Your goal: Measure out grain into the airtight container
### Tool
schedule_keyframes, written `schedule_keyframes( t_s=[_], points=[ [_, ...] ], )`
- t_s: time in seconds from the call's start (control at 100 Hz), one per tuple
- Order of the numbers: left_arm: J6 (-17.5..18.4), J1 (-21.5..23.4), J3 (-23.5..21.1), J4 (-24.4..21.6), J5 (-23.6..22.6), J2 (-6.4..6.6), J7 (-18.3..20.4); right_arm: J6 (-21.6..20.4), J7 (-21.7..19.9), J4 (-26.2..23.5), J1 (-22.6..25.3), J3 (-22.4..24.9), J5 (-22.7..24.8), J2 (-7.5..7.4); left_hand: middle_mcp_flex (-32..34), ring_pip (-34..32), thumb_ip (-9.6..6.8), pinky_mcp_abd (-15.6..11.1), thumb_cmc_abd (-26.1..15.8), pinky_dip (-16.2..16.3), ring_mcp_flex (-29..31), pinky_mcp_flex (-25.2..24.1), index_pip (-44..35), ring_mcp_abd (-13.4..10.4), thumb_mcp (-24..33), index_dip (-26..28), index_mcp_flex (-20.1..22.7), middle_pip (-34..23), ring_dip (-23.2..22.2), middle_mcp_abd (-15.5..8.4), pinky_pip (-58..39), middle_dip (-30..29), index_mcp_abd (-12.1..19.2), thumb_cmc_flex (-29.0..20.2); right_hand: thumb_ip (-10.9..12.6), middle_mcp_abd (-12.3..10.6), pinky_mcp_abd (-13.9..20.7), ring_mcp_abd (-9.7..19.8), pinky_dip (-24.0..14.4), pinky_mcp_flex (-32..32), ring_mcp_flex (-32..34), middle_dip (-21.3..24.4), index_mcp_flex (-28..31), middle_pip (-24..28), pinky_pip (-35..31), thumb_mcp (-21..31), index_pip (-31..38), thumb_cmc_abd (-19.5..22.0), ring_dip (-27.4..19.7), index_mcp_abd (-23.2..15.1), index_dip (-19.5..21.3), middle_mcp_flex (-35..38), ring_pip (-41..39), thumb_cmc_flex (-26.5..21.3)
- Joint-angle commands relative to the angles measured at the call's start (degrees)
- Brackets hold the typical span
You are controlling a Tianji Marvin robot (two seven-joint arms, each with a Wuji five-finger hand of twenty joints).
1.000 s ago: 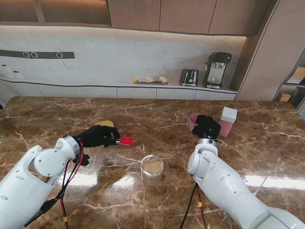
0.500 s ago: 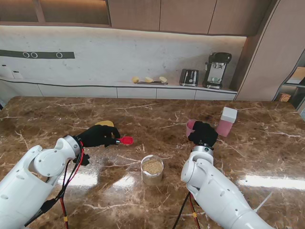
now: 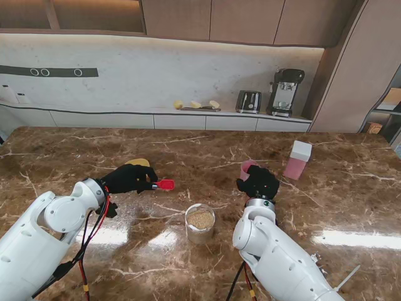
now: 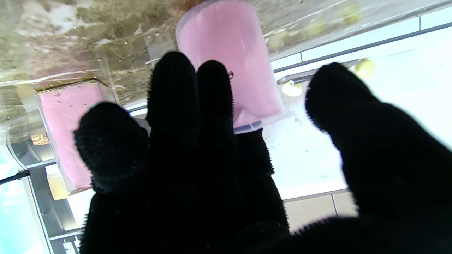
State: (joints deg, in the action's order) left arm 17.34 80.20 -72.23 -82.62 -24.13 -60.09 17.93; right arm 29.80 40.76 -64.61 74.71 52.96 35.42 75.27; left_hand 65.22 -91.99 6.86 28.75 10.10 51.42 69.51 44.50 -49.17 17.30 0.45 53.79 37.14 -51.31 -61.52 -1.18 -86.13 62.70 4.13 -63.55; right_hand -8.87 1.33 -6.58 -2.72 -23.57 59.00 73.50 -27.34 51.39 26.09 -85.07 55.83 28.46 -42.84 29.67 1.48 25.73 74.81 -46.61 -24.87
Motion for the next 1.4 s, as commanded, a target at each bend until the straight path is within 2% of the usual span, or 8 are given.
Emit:
schedule_keyframes(
  t_s=[0.0, 0.31, 0.44, 0.54, 0.6, 0.82, 1.06, 1.39],
  points=[
    [0.04, 0.37, -0.1, -0.08, -0.13, 0.08, 0.15, -0.08, -0.98, -1.01, 1.0, 0.27, 0.41, -0.33, 2.42, -2.94, -2.58, -0.83, -1.06, -0.09, 2.71, -0.15, -2.94, 1.51, 4.62, 2.3, 3.38, -1.54, -0.12, -2.46, -3.57, 0.9, 7.08, -1.8, 2.06, 2.92, 2.4, -0.6, 0.99, 2.53, 1.81, 0.94, -2.08, -0.47, -2.92, -1.26, -0.39, 0.6, -0.65, 0.77, -0.18, -0.25, -0.3, 1.93],
    [0.1, 0.95, -0.73, -0.56, -0.37, 0.1, 0.04, -1.44, -3.05, -8.32, 4.11, 2.51, 4.39, -2.44, 2.55, -2.89, -2.6, -0.82, -1.04, -0.14, 2.7, 0.0, -2.96, 1.61, 4.69, 2.37, 3.48, -1.52, -0.1, -2.48, -3.71, 0.83, 7.22, -1.72, 2.52, 3.46, 2.05, -1.0, 1.34, 2.83, 1.7, 1.39, -3.99, -0.59, -3.68, -4.77, -1.57, 2.22, -0.54, 1.01, -1.76, -1.15, -1.25, 2.98],
    [0.17, 1.11, -0.87, -0.72, -0.29, 0.11, 0.1, -4.34, -2.65, -11.37, 5.72, 4.13, 6.89, -3.51, 2.61, -2.9, -2.59, -0.85, -1.05, -0.16, 2.73, 0.15, -2.94, 1.63, 4.73, 2.43, 3.5, -1.54, -0.07, -2.54, -3.85, 0.82, 7.27, -1.67, 2.89, 1.96, 2.45, -0.51, 1.56, -1.04, 1.4, 0.94, -4.39, -0.03, -2.35, -5.97, -0.59, 2.81, -2.17, 0.24, -1.63, -2.67, 2.68, 3.03],
    [0.34, 1.11, -0.89, -0.76, -0.2, 0.13, 0.19, -8.89, -2.97, -12.11, 5.99, 5.61, 7.68, -4.39, 2.69, -2.95, -2.59, -0.89, -1.02, -0.18, 2.73, 0.29, -2.96, 1.6, 4.77, 2.52, 3.49, -1.57, -0.07, -2.64, -3.96, 0.82, 7.38, -1.66, 3.13, 0.43, 1.98, -0.24, 0.23, -12.33, -6.96, 1.2, -7.98, -3.01, 7.23, -6.38, -1.37, 3.05, -1.45, -0.68, 0.9, -11.05, 13.87, 2.6],
    [0.48, 1.09, -0.86, -0.74, -0.15, 0.11, 0.1, -11.81, -4.3, -12.19, 5.9, 6.59, 7.24, -4.86, 2.69, -2.97, -2.58, -0.9, -1.03, -0.2, 2.73, 0.3, -2.95, 1.6, 4.77, 2.54, 3.49, -1.56, -0.06, -2.65, -3.99, 0.82, 7.35, -1.63, 3.01, 0.09, 1.89, -0.08, 0.63, -20.32, -14.91, 1.83, -11.6, -4.93, 14.75, -6.05, -2.87, 2.42, -2.46, -0.74, 2.1, -18.26, 19.54, 2.16],
    [0.7, 1.29, -0.91, -0.84, -0.15, 0.03, -0.36, -18.95, -9.64, -10.63, 5.1, 9.79, 6.1, -6.4, 2.74, -3.01, -2.58, -0.86, -1.01, -0.29, 2.73, 0.33, -2.85, 1.55, 4.8, 2.56, 3.57, -1.57, -0.02, -2.58, -4.03, 0.81, 7.32, -1.54, 1.66, -0.18, 3.67, 0.56, 1.9, -38.49, -36.78, 4.83, -25.44, -8.72, 34.53, -0.55, -11.59, -4.02, -7.56, 2.69, 3.02, -39.46, 29.51, 0.68],
    [0.48, 1.48, -0.99, -1.16, -0.12, 0.03, -0.31, -23.67, -18.9, -9.39, 4.37, 12.6, 4.48, -8.26, 2.74, -3.03, -2.61, -0.76, -0.92, -0.36, 2.73, 0.26, -2.8, 1.55, 4.9, 2.64, 3.64, -1.57, 0.02, -2.57, -4.01, 0.8, 7.38, -1.51, -0.32, 0.97, 7.83, 2.66, 7.07, -45.28, -48.42, 10.01, -35.95, -13.33, 47.48, 6.57, -19.0, -12.57, -14.44, 6.37, 2.4, -52.93, 37.39, -1.19],
    [0.34, 1.54, -0.88, -1.3, -0.07, 0.03, -0.23, -28.61, -22.8, -1.86, 0.86, 12.02, -1.5, -8.14, 2.75, -3.04, -2.59, -0.79, -0.93, -0.43, 2.72, 0.15, -2.67, 1.55, 5.03, 2.78, 3.53, -1.55, 0.06, -2.51, -3.98, 0.79, 7.51, -1.41, -1.12, 1.43, 9.78, 4.0, 9.36, -46.12, -51.78, 11.22, -40.6, -13.67, 50.83, 8.98, -20.43, -16.33, -17.18, 7.93, 3.66, -59.07, 39.21, -1.64]
  ],
)
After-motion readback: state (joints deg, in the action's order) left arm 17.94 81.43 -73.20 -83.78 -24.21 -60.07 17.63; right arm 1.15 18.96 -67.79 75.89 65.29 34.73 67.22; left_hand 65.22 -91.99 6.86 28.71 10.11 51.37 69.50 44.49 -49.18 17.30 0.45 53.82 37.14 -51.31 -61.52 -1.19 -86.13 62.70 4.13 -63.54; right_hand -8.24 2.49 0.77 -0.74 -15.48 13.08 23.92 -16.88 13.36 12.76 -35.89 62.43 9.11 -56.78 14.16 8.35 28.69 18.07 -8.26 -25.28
